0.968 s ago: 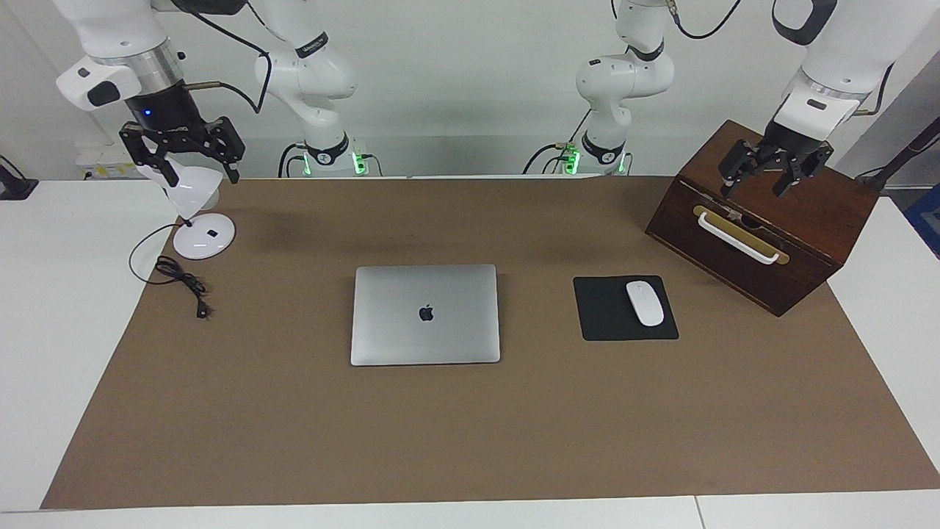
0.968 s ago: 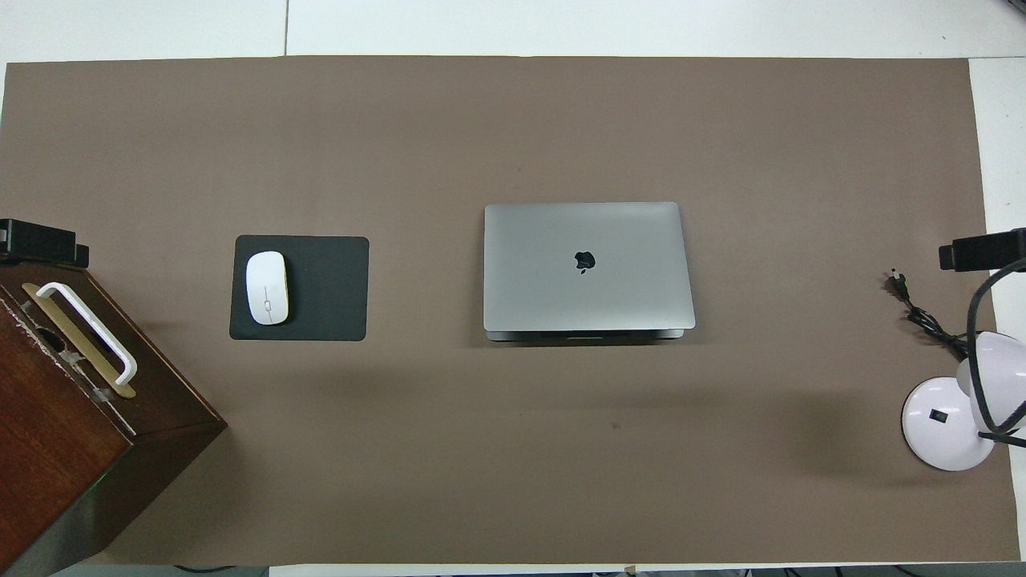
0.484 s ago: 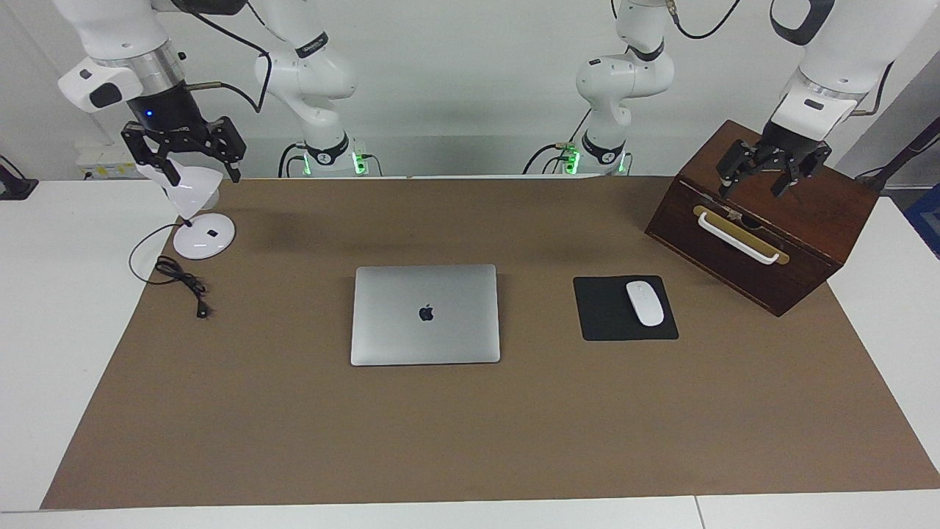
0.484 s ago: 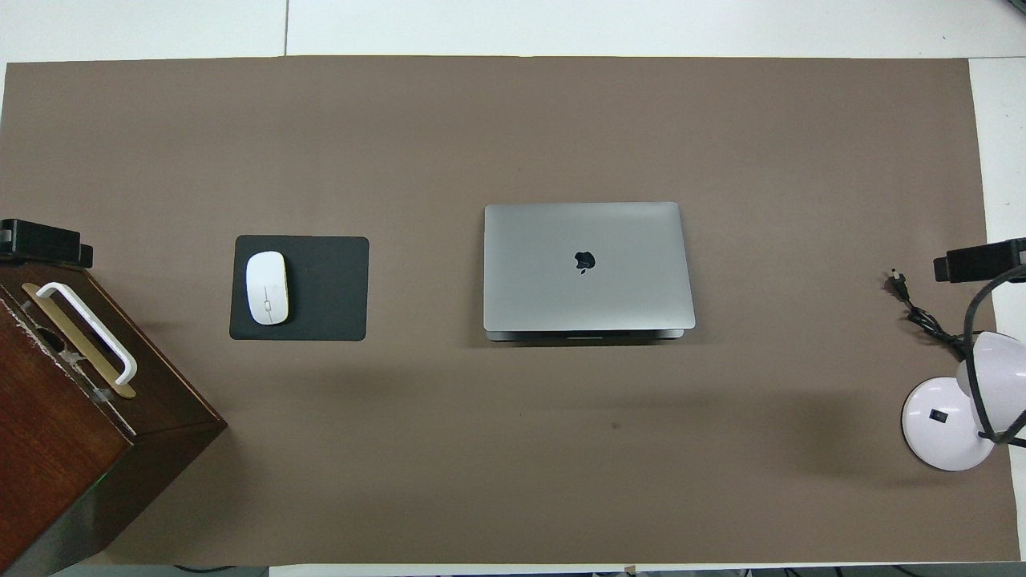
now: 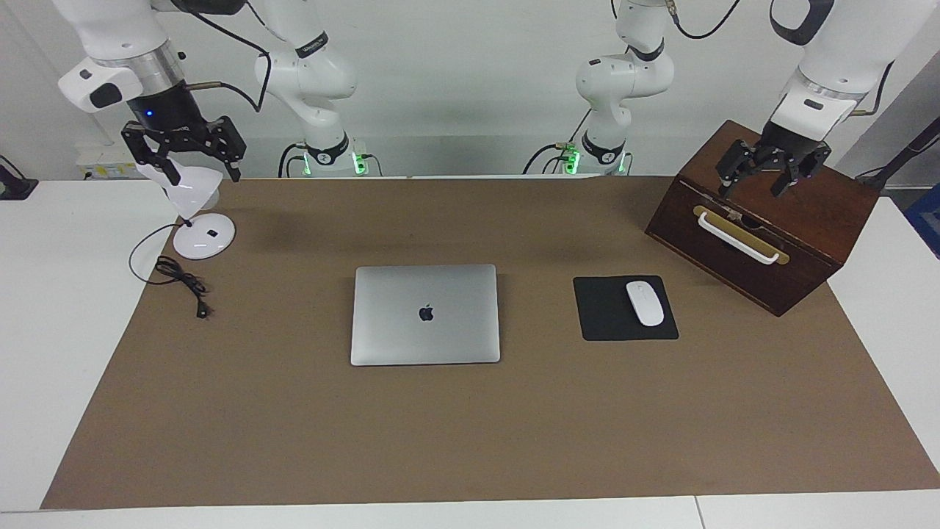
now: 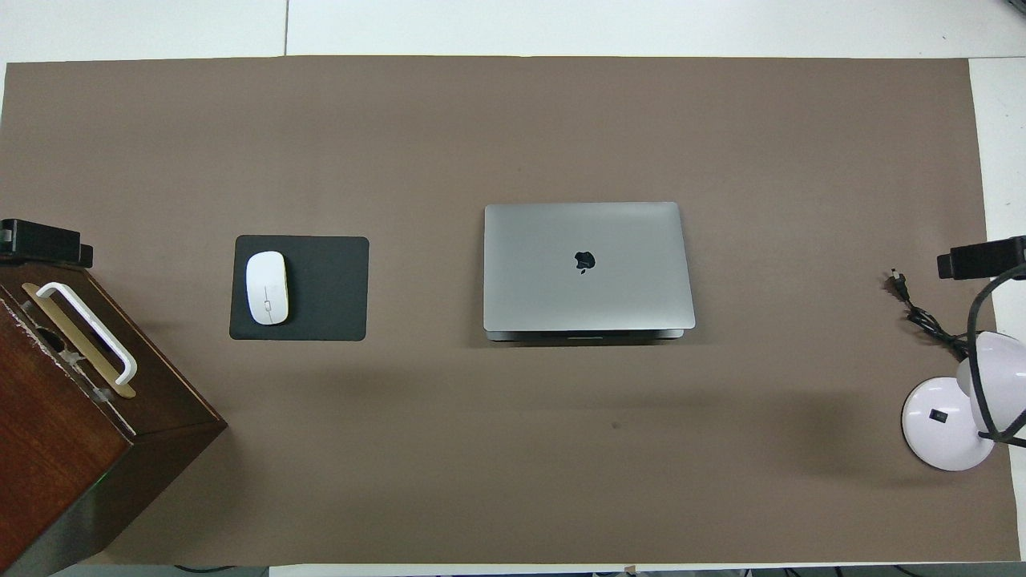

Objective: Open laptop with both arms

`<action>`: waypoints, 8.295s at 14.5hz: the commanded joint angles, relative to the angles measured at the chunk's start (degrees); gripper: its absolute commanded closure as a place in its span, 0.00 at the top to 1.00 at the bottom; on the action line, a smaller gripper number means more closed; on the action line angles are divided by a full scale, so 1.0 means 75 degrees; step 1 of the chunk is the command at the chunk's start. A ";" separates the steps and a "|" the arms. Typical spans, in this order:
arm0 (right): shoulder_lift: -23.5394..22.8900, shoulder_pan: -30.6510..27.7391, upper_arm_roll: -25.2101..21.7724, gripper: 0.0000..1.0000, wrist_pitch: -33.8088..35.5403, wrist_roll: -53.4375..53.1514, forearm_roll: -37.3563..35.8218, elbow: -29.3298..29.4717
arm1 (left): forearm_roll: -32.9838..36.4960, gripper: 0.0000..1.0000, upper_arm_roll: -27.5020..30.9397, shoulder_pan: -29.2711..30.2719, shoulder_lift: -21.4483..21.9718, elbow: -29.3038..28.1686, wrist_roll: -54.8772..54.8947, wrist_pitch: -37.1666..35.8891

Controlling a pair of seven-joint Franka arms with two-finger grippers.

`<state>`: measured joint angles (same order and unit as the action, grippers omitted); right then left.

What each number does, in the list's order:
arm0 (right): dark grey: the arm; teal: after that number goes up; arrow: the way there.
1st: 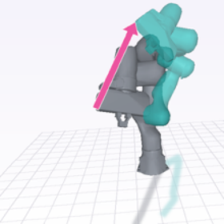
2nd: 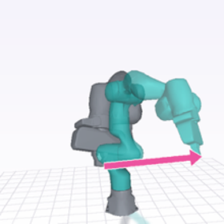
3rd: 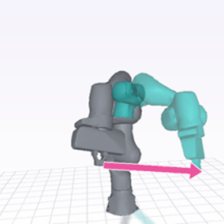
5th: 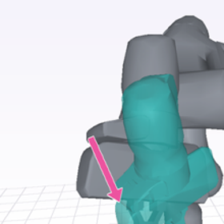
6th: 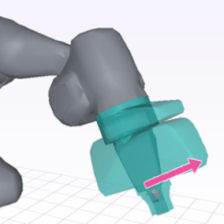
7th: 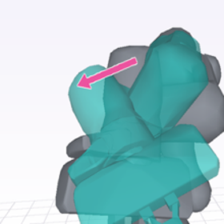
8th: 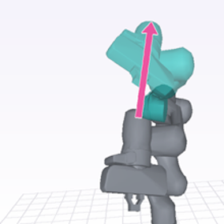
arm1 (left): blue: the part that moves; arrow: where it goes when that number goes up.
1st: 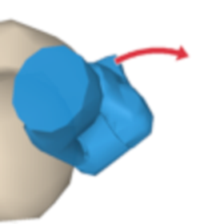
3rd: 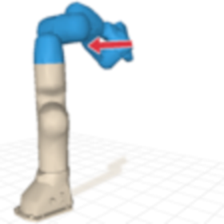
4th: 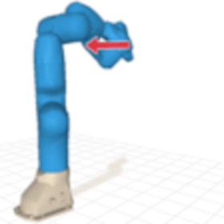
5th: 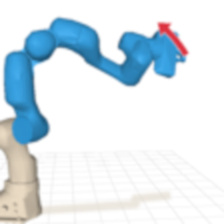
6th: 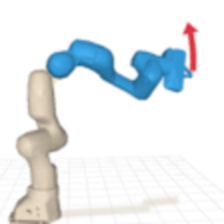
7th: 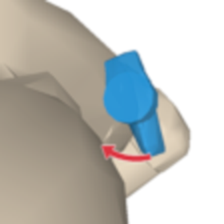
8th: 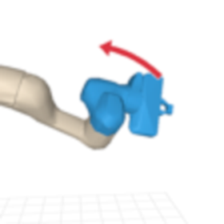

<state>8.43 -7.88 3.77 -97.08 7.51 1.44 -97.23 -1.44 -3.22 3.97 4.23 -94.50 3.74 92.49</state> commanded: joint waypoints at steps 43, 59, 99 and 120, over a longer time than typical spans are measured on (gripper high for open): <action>-0.0103 0.2504 0.0083 0.96 -0.8091 -0.3111 0.7671 -0.6020 | 0.0110 0.00 -0.0063 -0.0095 0.0819 -0.1627 -0.0170 0.1203; -0.1029 0.2504 0.0083 0.97 -0.8711 -0.2080 0.8046 -0.5986 | -0.0523 0.00 -0.0074 -0.2027 0.2611 -0.6217 -0.0229 0.6226; -0.1967 0.3243 0.0060 0.98 -0.9193 -0.1916 0.9218 -0.4345 | -0.0581 0.00 -0.0028 -0.6119 -0.2356 -0.6889 -0.0370 1.4445; -0.2576 0.3114 0.0060 0.99 -0.9193 -0.1916 0.9230 -0.2997 | -0.0558 0.00 -0.0027 -0.6154 -0.2685 -0.6771 -0.0346 1.4445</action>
<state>-6.31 15.69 3.65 -165.72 -8.90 68.27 -123.42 -4.91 -4.42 -41.29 -12.89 -146.56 0.40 199.60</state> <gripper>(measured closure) 0.000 0.991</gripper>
